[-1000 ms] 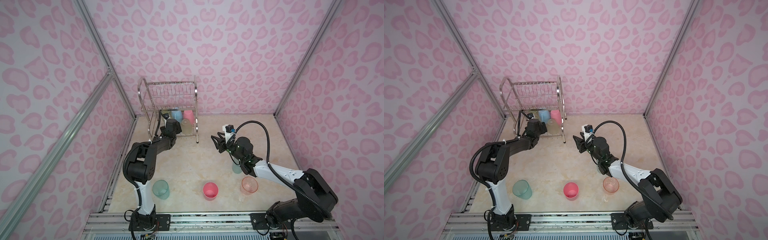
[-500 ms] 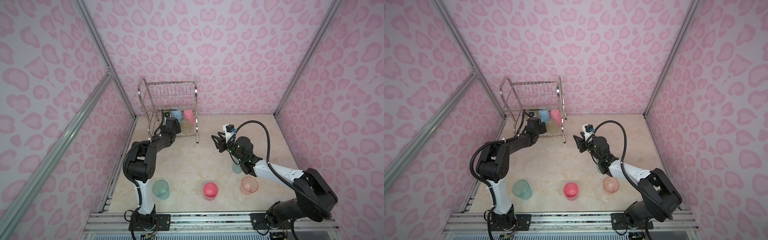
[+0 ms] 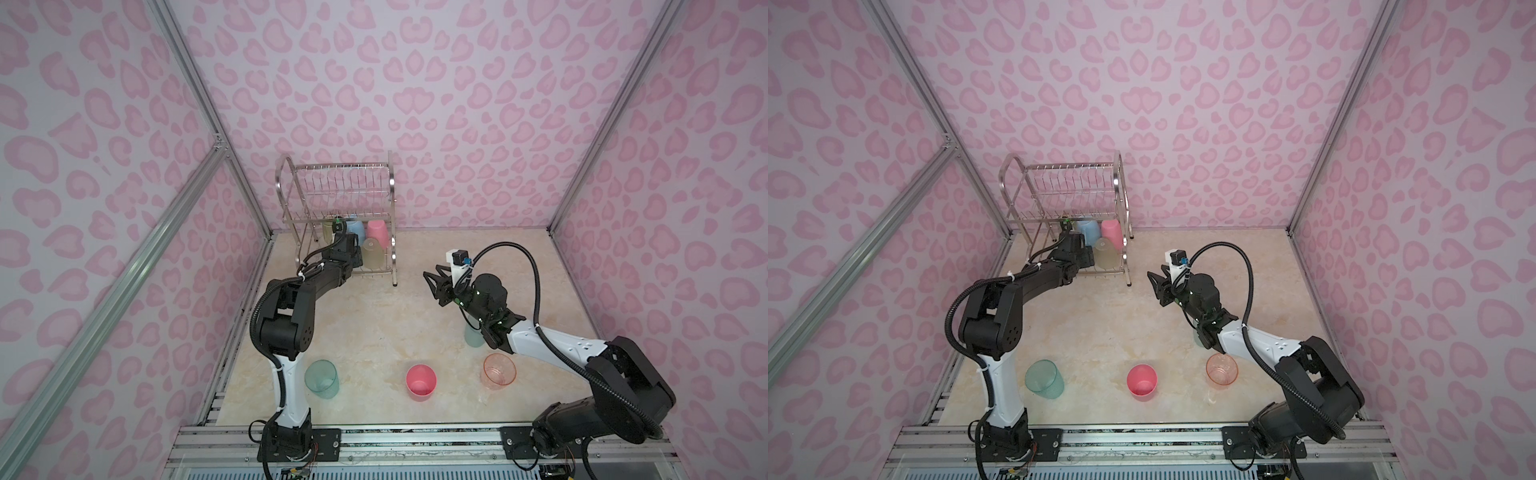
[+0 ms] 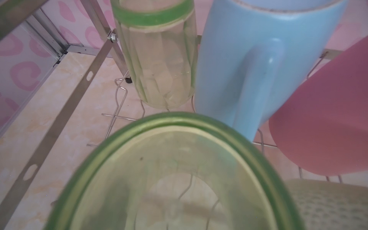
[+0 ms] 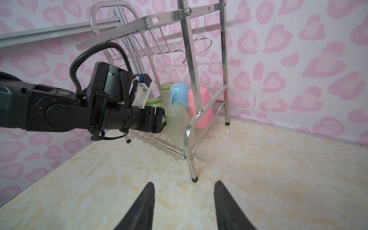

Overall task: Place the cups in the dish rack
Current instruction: 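Lower the green glass cup upside down into the rack beside the frosted cup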

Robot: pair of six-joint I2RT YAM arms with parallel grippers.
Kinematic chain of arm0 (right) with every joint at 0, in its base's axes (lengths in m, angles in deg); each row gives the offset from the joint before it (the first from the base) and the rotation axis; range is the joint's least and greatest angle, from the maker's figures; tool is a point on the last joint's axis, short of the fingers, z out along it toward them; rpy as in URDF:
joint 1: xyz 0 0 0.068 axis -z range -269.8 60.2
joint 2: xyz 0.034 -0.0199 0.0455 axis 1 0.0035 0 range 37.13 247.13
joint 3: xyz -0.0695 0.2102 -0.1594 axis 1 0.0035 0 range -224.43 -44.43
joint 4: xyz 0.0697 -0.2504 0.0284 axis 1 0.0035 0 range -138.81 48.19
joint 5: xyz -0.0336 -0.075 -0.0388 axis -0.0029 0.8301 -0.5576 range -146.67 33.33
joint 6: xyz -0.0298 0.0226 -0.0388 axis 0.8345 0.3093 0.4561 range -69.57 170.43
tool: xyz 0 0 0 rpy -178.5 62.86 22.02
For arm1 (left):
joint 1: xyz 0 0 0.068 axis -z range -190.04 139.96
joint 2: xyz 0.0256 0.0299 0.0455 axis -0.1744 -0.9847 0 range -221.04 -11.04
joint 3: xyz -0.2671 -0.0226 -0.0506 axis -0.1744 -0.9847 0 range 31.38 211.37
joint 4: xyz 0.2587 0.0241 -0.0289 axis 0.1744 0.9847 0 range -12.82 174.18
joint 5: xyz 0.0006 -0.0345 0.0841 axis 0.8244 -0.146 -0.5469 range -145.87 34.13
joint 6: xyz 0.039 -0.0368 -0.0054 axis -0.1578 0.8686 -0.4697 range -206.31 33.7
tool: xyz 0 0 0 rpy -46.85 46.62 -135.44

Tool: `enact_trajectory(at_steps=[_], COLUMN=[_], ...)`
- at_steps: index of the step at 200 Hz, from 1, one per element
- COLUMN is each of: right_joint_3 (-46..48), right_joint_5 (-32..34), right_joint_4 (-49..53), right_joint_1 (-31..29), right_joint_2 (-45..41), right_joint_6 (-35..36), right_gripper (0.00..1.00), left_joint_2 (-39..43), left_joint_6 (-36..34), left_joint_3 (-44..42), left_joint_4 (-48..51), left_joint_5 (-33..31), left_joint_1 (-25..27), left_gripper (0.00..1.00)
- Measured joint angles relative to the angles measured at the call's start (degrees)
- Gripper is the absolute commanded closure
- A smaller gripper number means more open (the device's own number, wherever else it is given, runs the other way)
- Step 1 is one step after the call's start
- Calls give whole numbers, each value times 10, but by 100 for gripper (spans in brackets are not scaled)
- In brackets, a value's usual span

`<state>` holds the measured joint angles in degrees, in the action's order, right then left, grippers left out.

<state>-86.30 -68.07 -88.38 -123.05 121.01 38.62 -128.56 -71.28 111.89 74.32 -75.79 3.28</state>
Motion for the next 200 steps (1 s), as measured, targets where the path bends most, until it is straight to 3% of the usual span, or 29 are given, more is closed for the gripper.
enact_trajectory(at_steps=[66,200], right_joint_3=[1,-16], right_joint_5=[-2,-24], right_joint_4=[0,19], right_joint_1=[0,-12], right_joint_2=[1,9], right_joint_6=[0,14], right_gripper=[52,48], left_joint_2=[-3,33], left_joint_6=[0,10], left_joint_3=[5,-42], left_joint_4=[9,-8], left_joint_5=[6,52], left_joint_1=[0,0], left_gripper=[7,4])
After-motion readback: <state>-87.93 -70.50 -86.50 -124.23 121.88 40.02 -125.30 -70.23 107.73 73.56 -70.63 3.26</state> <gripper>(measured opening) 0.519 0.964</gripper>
